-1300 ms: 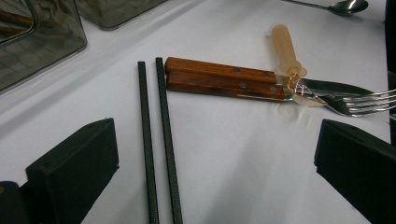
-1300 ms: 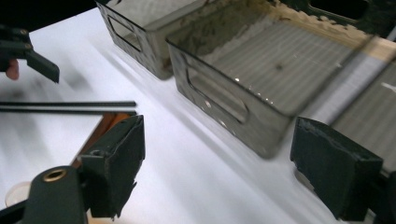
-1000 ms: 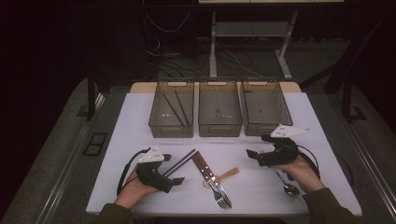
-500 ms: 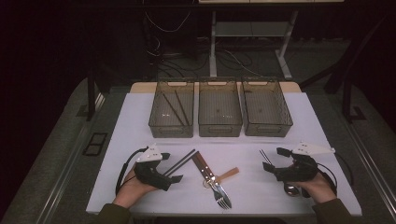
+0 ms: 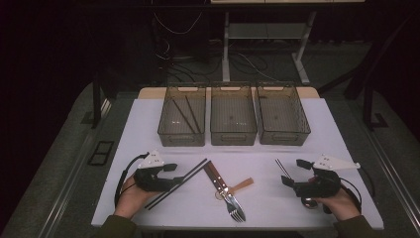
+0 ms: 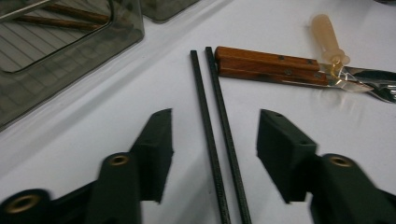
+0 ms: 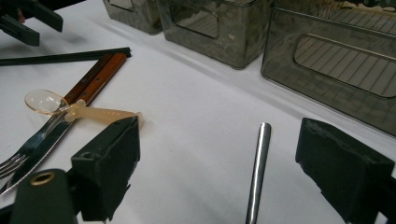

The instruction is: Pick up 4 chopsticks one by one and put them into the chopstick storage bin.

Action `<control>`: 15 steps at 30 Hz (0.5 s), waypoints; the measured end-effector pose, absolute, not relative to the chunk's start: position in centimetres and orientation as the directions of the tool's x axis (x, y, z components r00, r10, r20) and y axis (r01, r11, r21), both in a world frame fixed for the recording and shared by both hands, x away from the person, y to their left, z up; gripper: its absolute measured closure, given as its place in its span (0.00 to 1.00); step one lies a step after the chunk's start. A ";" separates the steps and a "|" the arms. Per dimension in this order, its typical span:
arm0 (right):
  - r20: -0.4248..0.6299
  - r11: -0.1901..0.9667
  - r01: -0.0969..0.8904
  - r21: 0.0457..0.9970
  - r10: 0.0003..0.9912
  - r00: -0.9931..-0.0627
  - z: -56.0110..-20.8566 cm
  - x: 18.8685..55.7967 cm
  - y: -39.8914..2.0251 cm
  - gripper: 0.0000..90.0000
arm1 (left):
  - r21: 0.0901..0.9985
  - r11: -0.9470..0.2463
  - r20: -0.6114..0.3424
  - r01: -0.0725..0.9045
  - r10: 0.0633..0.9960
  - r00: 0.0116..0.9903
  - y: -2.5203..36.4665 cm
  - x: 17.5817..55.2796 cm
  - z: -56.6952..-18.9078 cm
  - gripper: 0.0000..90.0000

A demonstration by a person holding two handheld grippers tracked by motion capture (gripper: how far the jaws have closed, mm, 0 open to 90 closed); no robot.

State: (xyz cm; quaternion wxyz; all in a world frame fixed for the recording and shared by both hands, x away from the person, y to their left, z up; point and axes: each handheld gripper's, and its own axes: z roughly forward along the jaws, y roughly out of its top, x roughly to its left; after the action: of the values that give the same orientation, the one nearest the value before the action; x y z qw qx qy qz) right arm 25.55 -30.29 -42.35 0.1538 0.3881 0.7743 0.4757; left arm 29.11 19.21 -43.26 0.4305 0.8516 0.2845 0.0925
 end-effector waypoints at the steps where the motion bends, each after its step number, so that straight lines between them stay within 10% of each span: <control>1: 0.136 0.242 0.460 0.854 0.750 -0.647 -42.4 25.5 -30.3 0.16 | 0.781 -0.469 -0.089 0.412 0.569 0.818 19.2 29.2 -43.3 0.57; 15: 0.138 0.248 0.469 0.848 0.750 -0.646 -42.5 25.6 -30.4 0.16 | 0.726 -0.506 -0.124 0.465 0.570 0.812 18.7 29.6 -44.4 0.82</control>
State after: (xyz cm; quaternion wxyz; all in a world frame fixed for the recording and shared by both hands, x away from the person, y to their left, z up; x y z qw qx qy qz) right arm 25.61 -30.40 -42.54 0.1497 0.3929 0.7757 0.4707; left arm 29.64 18.67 -44.43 0.3971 0.8651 0.2992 0.0658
